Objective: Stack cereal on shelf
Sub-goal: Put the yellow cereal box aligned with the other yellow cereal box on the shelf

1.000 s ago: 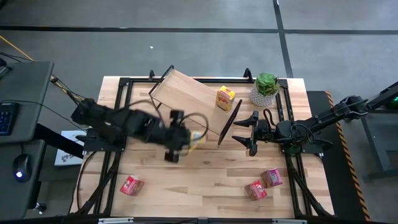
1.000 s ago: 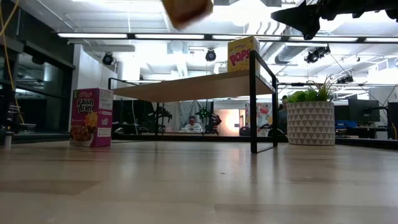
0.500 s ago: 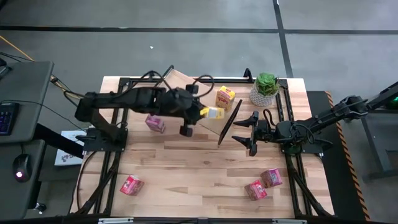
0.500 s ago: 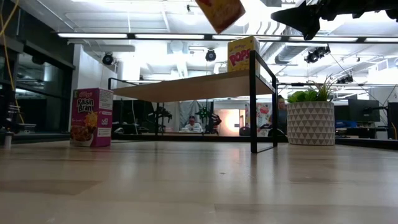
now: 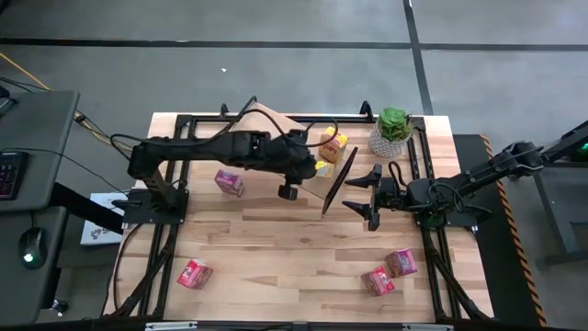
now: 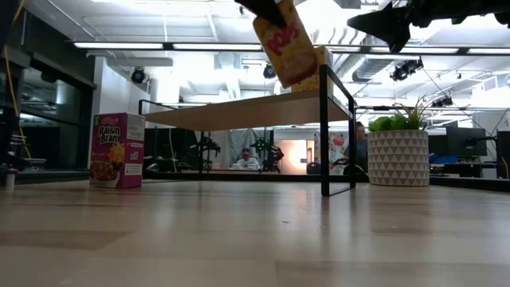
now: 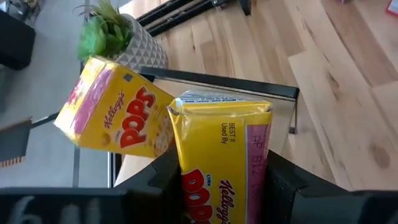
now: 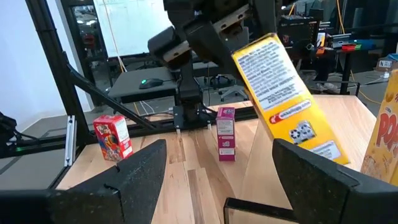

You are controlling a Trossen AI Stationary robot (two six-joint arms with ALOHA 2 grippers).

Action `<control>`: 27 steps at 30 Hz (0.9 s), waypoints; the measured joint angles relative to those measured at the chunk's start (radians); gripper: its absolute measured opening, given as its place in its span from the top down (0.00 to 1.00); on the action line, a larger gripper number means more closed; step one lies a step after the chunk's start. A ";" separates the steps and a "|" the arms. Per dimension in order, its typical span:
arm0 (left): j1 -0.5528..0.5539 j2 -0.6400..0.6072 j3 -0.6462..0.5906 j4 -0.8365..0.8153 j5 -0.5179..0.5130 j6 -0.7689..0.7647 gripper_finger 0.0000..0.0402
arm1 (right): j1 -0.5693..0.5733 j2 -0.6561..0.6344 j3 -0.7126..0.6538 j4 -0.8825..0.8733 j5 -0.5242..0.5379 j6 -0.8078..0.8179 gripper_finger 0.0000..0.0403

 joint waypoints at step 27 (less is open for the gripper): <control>0.007 0.094 -0.001 0.049 -0.114 0.113 0.47 | 0.000 0.001 0.000 -0.006 0.003 0.001 0.29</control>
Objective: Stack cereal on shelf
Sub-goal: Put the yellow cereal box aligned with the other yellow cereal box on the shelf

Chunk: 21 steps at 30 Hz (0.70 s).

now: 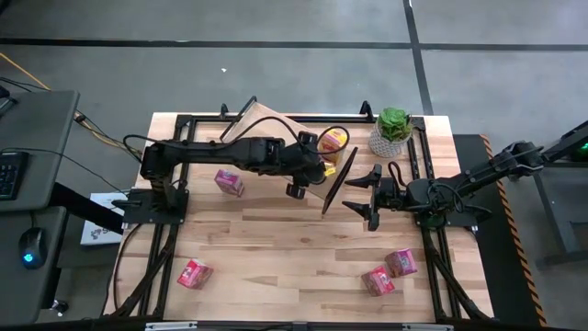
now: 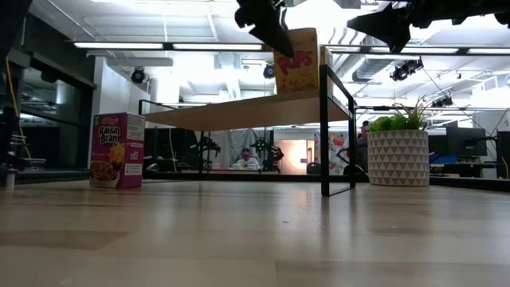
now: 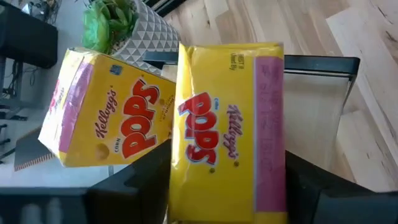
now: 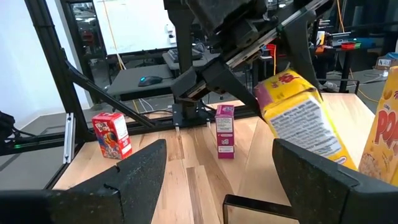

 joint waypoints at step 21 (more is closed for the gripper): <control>-0.002 -0.004 0.053 0.012 -0.068 0.027 0.46 | 0.000 0.000 0.000 -0.002 0.005 0.000 0.29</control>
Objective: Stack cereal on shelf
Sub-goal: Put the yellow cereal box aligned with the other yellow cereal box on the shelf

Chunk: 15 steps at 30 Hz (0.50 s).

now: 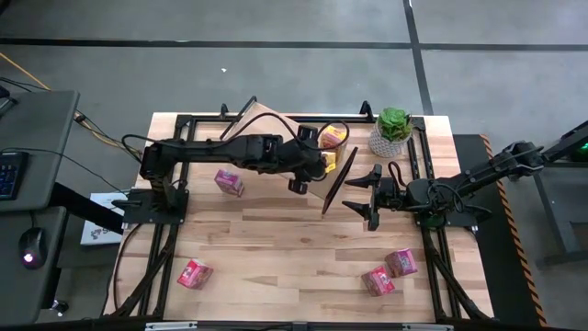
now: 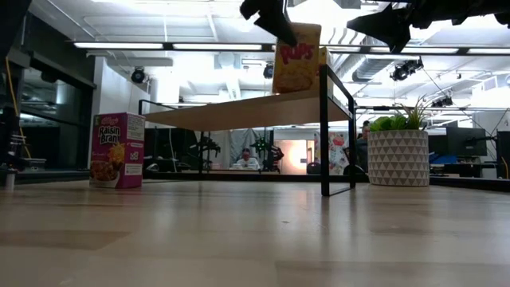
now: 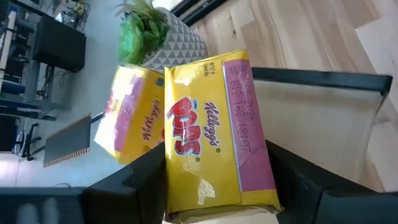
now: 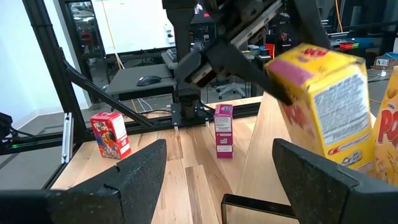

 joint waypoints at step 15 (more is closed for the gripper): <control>0.000 -0.011 0.004 -0.049 0.156 -0.105 0.46 | 0.000 0.000 0.000 0.000 0.000 0.000 0.29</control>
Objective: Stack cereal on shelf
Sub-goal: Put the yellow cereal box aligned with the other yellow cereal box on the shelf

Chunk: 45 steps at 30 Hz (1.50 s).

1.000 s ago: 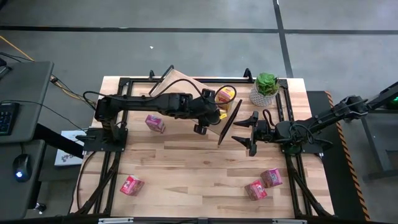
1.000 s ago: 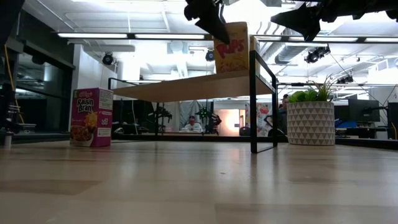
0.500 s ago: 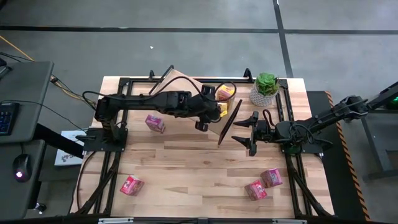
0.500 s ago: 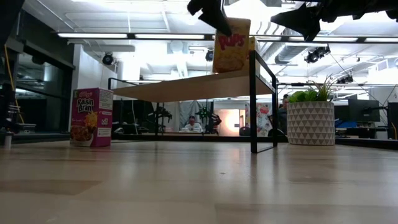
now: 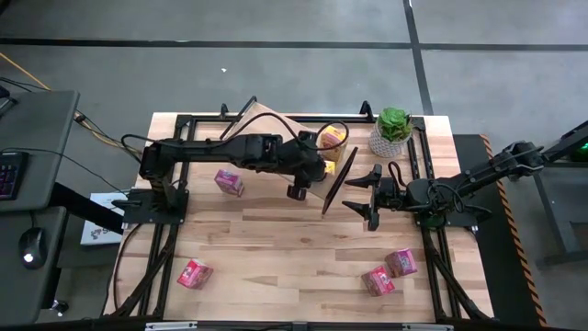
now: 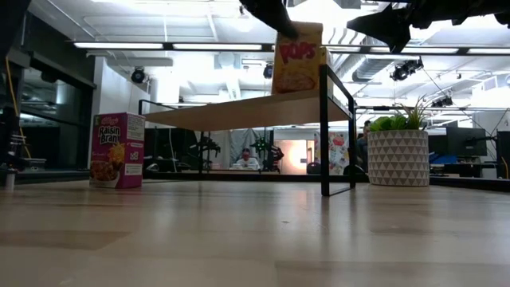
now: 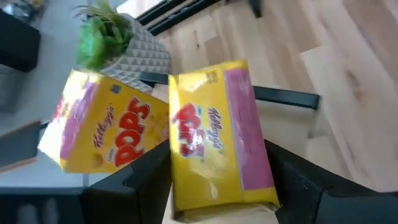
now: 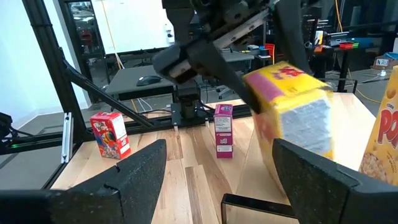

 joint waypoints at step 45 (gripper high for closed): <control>0.003 -0.098 -0.001 -0.011 -0.028 -0.026 0.46 | 0.000 0.000 0.000 -0.014 0.005 0.008 0.29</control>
